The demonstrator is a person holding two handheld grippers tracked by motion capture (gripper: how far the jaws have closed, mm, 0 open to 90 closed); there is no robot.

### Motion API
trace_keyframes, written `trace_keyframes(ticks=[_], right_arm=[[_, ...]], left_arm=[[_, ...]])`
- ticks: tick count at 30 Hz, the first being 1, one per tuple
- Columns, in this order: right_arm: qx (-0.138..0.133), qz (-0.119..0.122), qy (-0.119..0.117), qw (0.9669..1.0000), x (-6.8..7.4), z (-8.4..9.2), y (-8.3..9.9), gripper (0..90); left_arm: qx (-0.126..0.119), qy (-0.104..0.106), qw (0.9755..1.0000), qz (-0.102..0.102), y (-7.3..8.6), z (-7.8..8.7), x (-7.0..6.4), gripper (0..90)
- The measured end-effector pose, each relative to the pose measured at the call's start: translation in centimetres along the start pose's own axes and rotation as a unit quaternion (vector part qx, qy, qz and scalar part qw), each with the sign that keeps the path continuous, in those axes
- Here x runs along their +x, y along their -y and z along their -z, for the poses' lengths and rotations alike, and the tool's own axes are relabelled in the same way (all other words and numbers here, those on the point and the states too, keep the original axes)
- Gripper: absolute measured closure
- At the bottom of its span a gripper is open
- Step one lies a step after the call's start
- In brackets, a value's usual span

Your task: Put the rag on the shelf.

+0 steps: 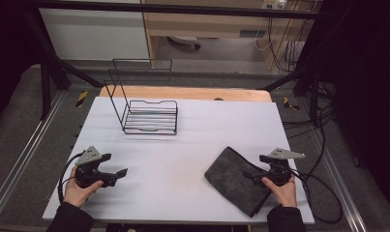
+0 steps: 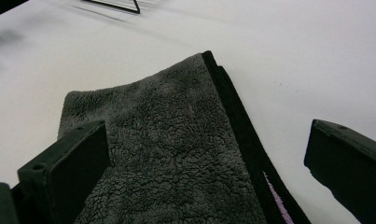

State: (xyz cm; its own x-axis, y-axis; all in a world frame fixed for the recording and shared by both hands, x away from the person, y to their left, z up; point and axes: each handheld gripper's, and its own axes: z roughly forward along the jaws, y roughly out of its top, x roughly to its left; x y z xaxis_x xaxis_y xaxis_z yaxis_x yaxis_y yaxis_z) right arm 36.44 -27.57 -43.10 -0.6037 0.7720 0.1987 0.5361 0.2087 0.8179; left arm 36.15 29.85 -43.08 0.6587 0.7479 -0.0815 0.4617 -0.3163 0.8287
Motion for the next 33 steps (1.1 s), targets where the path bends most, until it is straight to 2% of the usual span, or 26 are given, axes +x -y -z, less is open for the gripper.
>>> trace_keyframes(ticks=[12, 26, 33], right_arm=[[0.004, 0.001, 0.001, 1.0, 0.5, -0.2, -0.3, 0.5], [0.014, 0.027, -0.004, 0.9995, 2.8, -1.6, -1.2, 0.7], [0.019, 0.038, -0.011, 0.999, 4.7, -2.8, -1.8, 5.2]], left_arm=[[0.007, -0.003, 1.0, -0.006, 0.2, -0.1, 0.0, 7.8], [0.008, -0.004, 1.0, -0.005, 0.3, -0.3, -0.1, 7.9], [0.009, -0.007, 0.9999, -0.004, 0.4, -0.3, -0.1, 7.9]])
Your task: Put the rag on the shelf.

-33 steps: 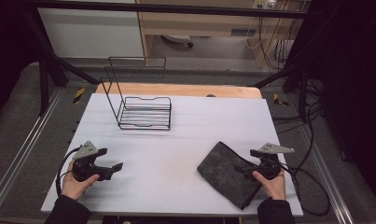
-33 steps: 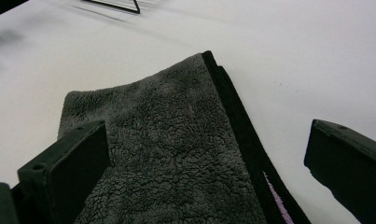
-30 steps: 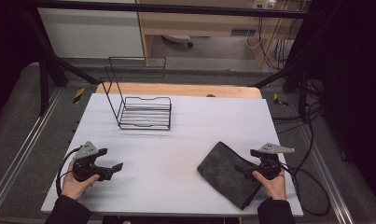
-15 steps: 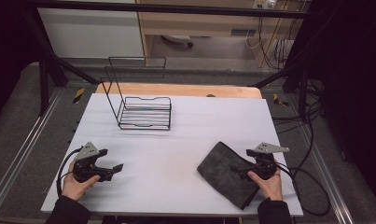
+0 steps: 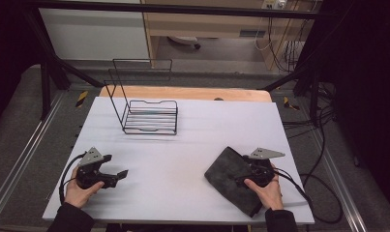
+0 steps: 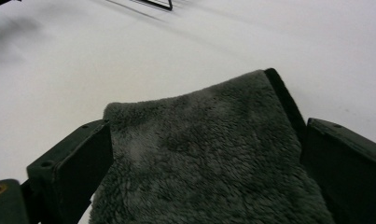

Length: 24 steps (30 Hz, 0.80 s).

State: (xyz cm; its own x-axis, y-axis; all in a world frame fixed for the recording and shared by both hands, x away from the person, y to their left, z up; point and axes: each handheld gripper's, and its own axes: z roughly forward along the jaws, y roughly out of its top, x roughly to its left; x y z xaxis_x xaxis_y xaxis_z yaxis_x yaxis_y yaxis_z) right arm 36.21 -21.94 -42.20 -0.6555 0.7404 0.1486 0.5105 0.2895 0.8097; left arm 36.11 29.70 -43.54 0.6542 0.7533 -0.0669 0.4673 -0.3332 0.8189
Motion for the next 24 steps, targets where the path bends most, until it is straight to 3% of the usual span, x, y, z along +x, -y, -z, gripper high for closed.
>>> trace_keyframes(ticks=[5, 8, 17, 19, 24], right_arm=[[0.008, 0.006, 0.0, 0.9999, 1.1, -0.7, -0.4, 9.2], [0.025, 0.03, -0.004, 0.9992, 2.6, -1.8, -0.7, 16.3], [0.059, 0.062, -0.03, 0.9959, 5.0, -4.0, -0.7, 38.8], [0.065, 0.07, -0.029, 0.9951, 5.6, -4.5, -0.6, 46.3], [0.078, 0.084, -0.015, 0.9932, 6.3, -5.6, -0.3, 53.9]], left_arm=[[-0.001, -0.003, 1.0, 0.0, 0.0, 0.1, 0.1, 8.0], [-0.002, -0.004, 1.0, 0.0, 0.0, 0.1, 0.1, 7.9], [-0.005, -0.008, 0.9999, 0.004, 0.0, 0.2, 0.1, 8.0], [-0.001, -0.008, 1.0, 0.002, 0.0, 0.1, 0.1, 8.1], [-0.004, -0.007, 1.0, 0.004, 0.0, 0.2, 0.1, 8.2]])
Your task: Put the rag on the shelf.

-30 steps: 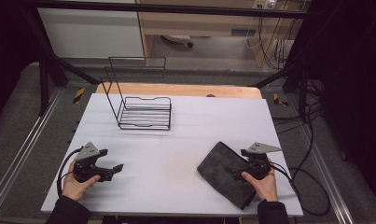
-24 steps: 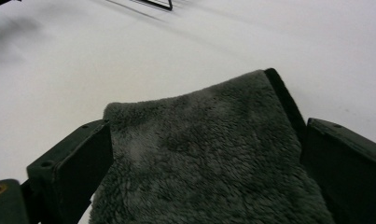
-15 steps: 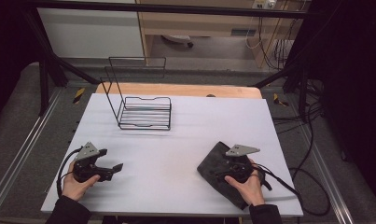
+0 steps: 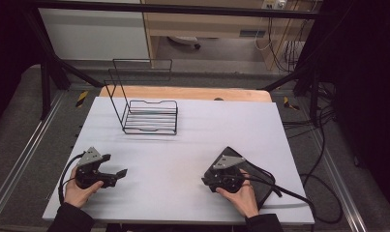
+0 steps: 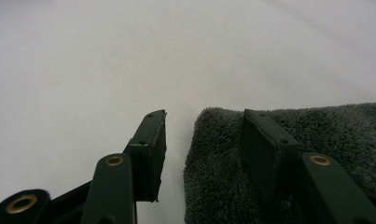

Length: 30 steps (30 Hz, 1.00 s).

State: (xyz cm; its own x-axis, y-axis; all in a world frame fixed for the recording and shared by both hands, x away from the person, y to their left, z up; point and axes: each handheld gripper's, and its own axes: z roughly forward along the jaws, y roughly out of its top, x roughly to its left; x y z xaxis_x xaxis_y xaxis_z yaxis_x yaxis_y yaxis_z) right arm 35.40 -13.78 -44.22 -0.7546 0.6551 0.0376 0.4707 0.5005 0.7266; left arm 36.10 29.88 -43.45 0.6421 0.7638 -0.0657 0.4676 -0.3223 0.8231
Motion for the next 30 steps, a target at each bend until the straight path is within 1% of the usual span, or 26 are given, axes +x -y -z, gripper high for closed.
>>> trace_keyframes(ticks=[1, 3, 4, 8, 10, 14, 16, 17, 19, 22, 24, 26, 28, 30], right_arm=[[0.0, 0.005, 0.008, 1.0, 0.0, -0.2, 0.1, 57.4], [0.0, 0.004, 0.02, 0.9998, 0.0, -0.2, 0.1, 64.9], [0.001, 0.005, 0.023, 0.9997, 0.0, -0.2, 0.1, 66.8], [0.001, 0.007, 0.026, 0.9996, -0.1, -0.2, 0.1, 76.7], [0.002, 0.005, 0.022, 0.9997, -0.3, -0.1, -0.1, 79.5], [-0.005, -0.005, 0.02, 0.9998, -0.5, 0.0, -0.3, 81.3], [-0.009, -0.014, 0.018, 0.9997, -0.7, 0.1, -0.5, 81.5], [-0.018, -0.021, 0.016, 0.9995, -0.8, 0.2, -0.6, 81.6], [-0.025, -0.032, 0.014, 0.9991, -1.0, 0.3, -0.9, 81.7], [-0.037, -0.046, 0.01, 0.9982, -1.4, 0.2, -1.2, 81.8], [-0.044, -0.061, 0.006, 0.9971, -1.7, 0.1, -1.6, 81.8], [-0.046, -0.064, 0.008, 0.9968, -1.8, 0.0, -1.8, 81.9], [-0.055, -0.073, 0.013, 0.9957, -2.1, -0.5, -2.6, 81.9], [-0.061, -0.082, 0.012, 0.9947, -2.3, -0.9, -3.2, 81.9]], left_arm=[[0.0, 0.0, 1.0, -0.001, 0.0, 0.0, 0.0, 8.3], [0.0, 0.0, 1.0, -0.001, 0.0, 0.0, 0.0, 8.3], [0.0, 0.0, 1.0, -0.001, 0.0, 0.0, 0.0, 8.3], [0.004, 0.0, 1.0, -0.003, 0.0, 0.0, 0.0, 8.3], [0.004, 0.0, 1.0, -0.002, 0.0, -0.1, 0.0, 8.4], [0.003, 0.0, 1.0, -0.003, 0.0, -0.1, 0.0, 8.4], [0.003, 0.0, 1.0, -0.003, 0.0, -0.1, 0.0, 8.4], [0.004, 0.0, 1.0, -0.003, 0.0, -0.1, 0.0, 8.4], [0.005, -0.001, 1.0, -0.003, 0.0, -0.2, 0.0, 8.5], [0.005, -0.001, 1.0, -0.004, -0.1, -0.2, 0.0, 8.5], [0.005, -0.002, 1.0, -0.004, -0.1, -0.1, 0.0, 8.5], [0.004, -0.001, 1.0, -0.002, -0.1, -0.1, 0.0, 8.5], [0.004, -0.002, 1.0, -0.002, 0.0, -0.1, 0.0, 8.5], [0.004, -0.003, 1.0, -0.003, -0.1, -0.1, 0.0, 8.5]])
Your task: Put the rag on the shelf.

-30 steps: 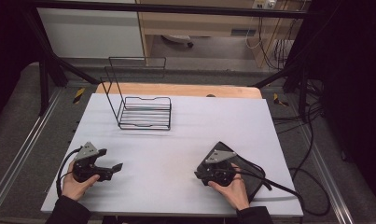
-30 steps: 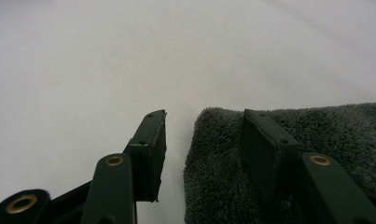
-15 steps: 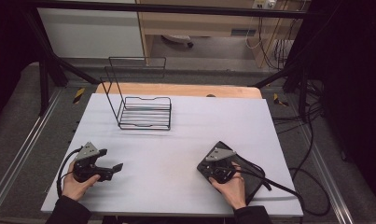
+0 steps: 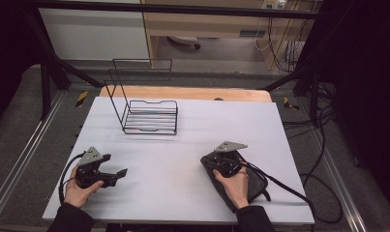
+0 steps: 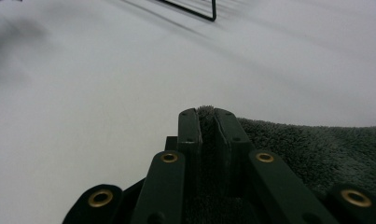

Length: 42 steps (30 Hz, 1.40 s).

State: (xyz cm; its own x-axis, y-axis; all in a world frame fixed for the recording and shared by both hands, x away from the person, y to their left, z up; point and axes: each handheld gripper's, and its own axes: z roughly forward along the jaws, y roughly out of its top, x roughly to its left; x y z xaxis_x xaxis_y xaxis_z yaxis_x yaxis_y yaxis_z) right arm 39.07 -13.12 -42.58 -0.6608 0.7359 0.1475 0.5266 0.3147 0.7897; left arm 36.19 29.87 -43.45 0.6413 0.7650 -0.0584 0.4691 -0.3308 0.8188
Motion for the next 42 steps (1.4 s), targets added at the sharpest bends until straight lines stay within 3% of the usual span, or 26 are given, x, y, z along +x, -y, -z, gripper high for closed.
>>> trace_keyframes(ticks=[6, 9, 18, 25, 28, 31, 35, 38, 42], right_arm=[[0.003, -0.011, 0.011, 0.9999, -0.4, -2.1, -1.4, 82.1], [0.0, -0.028, 0.016, 0.9995, -0.7, -2.9, -1.9, 82.2], [-0.027, -0.056, 0.053, 0.9966, -1.8, -4.5, -3.2, 82.2], [-0.009, -0.054, 0.057, 0.9969, -2.1, -5.8, -2.9, 78.7], [-0.018, -0.046, 0.046, 0.9977, -2.0, -5.4, -3.0, 65.2], [-0.022, -0.024, 0.037, 0.9988, -1.4, -4.0, -3.4, 47.9], [-0.013, 0.0, 0.033, 0.9994, -0.5, -2.0, -3.2, 33.1], [-0.002, 0.007, 0.024, 0.9997, 0.2, -0.8, -2.4, 26.8], [0.013, 0.004, 0.01, 0.9999, 1.1, 0.4, -0.8, 27.3]], left_arm=[[0.001, 0.0, 1.0, 0.0, 0.0, 0.0, 0.0, 8.5], [0.001, -0.001, 1.0, 0.0, 0.0, 0.0, 0.0, 8.6], [0.002, 0.0, 1.0, -0.001, 0.0, -0.1, 0.0, 8.6], [0.003, 0.0, 1.0, -0.002, 0.0, -0.1, 0.0, 8.5], [0.003, 0.001, 1.0, -0.002, 0.0, -0.1, -0.1, 8.5], [0.002, 0.0, 1.0, -0.001, 0.0, 0.0, 0.0, 8.4], [0.003, -0.001, 1.0, 0.0, 0.0, -0.1, 0.0, 8.4], [0.003, -0.002, 1.0, -0.001, 0.0, 0.0, -0.1, 8.4], [0.004, -0.004, 1.0, 0.0, 0.0, 0.0, -0.1, 8.3]])
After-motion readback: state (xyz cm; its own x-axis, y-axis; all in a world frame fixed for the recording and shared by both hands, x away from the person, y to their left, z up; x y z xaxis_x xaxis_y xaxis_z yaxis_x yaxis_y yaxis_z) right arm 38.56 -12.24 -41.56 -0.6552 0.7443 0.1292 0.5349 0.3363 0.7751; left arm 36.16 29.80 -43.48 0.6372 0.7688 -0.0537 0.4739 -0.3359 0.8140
